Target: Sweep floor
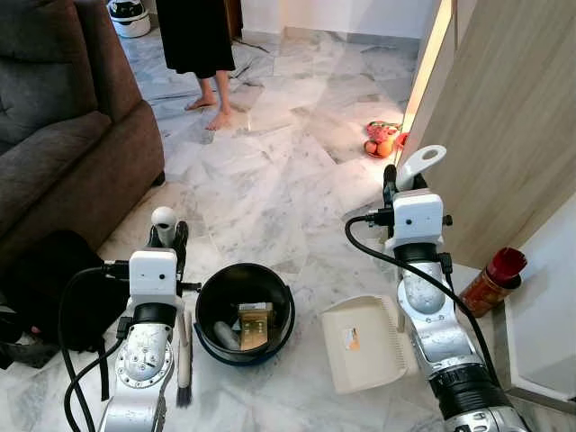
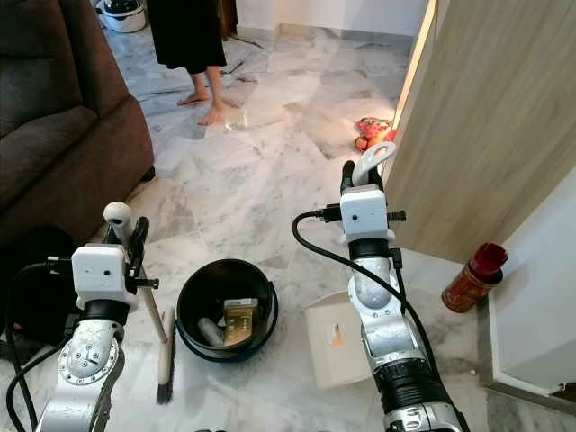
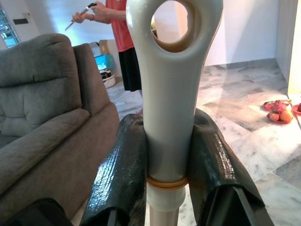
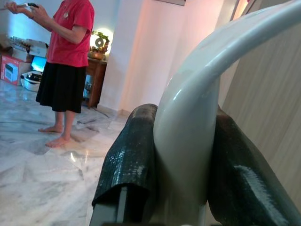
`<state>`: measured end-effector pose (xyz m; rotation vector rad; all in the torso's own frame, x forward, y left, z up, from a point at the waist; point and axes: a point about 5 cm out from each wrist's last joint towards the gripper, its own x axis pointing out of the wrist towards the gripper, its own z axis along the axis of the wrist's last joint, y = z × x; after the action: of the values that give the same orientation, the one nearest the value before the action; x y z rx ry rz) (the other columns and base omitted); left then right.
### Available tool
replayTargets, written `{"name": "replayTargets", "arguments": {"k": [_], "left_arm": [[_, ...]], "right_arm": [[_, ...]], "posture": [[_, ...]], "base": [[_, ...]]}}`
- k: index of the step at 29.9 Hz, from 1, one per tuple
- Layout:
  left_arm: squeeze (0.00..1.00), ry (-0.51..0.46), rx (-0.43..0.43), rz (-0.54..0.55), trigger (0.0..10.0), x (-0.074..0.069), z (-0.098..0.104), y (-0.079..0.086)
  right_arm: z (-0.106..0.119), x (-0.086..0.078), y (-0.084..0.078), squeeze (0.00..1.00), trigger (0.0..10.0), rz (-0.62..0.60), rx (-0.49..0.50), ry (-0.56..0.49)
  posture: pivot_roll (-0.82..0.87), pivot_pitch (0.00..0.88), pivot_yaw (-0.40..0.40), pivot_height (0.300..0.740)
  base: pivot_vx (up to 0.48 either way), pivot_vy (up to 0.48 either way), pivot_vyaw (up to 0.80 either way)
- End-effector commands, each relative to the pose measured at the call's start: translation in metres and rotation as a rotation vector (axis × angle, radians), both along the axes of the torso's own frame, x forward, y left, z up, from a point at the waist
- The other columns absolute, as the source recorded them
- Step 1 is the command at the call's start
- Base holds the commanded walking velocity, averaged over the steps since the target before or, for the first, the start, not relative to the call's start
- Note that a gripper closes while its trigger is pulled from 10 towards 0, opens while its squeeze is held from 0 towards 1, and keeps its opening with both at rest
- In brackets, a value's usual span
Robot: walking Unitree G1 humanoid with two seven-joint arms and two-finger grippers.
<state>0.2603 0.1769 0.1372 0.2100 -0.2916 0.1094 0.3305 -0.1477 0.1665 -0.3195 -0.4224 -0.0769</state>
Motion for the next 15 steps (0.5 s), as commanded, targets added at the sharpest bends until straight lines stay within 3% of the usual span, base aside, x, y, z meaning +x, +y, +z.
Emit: {"name": "replayTargets", "arguments": {"k": [1,15], "left_arm": [[0.00,-0.047,0.002,-0.013,10.0,-0.0025,0.0107,-0.0013],[0.00,-0.051,-0.002,-0.020,10.0,-0.0018,0.0106,-0.0030]], "right_arm": [[0.0031,-0.0015,0.0004,0.00,10.0,0.012,0.015,-0.024],[0.0013,-0.0022,0.0052,0.00,10.0,0.038,0.027,-0.017]], "posture": [[0.12,0.158,0.029,0.740],[0.11,0.145,0.026,0.740]], "base": [[0.000,0.000,0.00],[0.000,0.000,0.00]]}}
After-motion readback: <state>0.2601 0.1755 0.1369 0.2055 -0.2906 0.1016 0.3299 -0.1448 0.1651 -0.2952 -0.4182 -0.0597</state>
